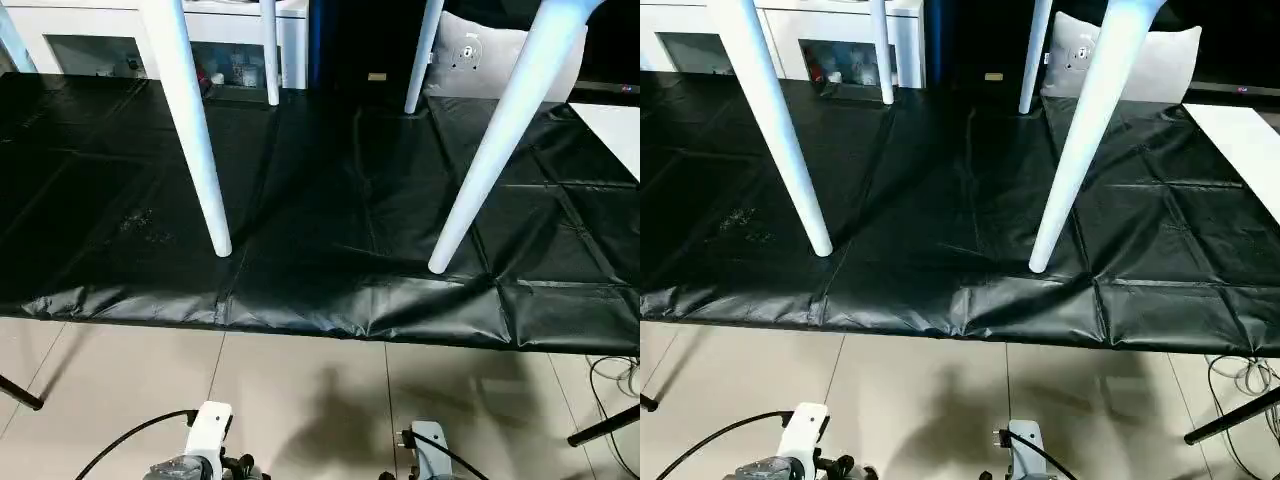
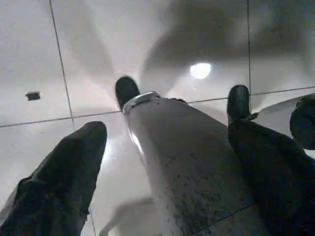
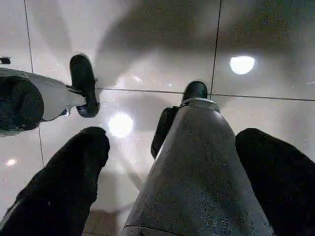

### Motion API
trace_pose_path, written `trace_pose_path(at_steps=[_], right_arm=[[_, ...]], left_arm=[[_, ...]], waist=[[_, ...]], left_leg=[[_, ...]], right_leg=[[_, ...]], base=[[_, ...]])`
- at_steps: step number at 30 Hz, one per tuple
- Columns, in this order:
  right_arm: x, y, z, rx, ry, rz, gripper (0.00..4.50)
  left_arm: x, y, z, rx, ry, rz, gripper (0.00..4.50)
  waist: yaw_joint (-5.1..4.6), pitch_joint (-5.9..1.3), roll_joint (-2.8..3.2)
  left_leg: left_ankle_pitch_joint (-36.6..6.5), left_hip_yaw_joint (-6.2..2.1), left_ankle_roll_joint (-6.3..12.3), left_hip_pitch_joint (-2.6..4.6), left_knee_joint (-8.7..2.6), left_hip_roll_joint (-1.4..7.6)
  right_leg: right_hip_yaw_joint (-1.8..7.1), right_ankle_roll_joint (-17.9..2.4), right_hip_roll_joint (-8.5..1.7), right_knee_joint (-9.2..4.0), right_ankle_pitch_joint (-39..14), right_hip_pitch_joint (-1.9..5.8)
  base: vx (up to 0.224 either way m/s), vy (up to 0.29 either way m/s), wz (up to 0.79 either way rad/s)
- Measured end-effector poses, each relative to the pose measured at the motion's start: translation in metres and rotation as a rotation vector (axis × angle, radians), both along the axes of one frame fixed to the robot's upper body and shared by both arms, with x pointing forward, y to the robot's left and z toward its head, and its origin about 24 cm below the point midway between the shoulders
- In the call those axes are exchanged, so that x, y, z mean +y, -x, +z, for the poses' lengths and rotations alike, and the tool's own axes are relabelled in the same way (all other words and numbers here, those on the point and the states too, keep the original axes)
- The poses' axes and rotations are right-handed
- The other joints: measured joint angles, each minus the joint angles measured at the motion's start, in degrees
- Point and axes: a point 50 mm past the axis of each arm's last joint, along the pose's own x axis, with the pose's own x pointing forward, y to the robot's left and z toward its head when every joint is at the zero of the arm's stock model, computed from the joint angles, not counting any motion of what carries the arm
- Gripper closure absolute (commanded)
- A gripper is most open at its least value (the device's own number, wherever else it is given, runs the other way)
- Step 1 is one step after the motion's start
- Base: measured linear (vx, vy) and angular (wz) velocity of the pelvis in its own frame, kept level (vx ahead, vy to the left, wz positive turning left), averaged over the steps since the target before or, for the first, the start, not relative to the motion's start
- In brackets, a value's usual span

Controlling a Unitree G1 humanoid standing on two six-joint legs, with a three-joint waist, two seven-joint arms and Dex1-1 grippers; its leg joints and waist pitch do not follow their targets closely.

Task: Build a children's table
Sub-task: Flip table

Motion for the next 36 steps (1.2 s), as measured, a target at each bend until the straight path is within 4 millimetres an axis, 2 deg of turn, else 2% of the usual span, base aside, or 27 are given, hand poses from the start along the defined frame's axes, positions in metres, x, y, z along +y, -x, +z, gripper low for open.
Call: trace_pose_path(at_steps=[36], right_arm=[[0.0, -0.0003, 0.0001, 0.0, 0.0, 0.0, 0.0]], left_arm=[[0.0, 0.0001, 0.0, 0.0, 0.0, 0.001, 0.06]], waist=[[-0.1, 0.01, 0.01]], left_leg=[[0.0, 0.32, 0.0, 0.01, -0.74, 0.0]], right_leg=[[-0.04, 0.14, 0.0, -0.63, -0.12, -0.05]], base=[[0.0, 0.0, 0.0]])
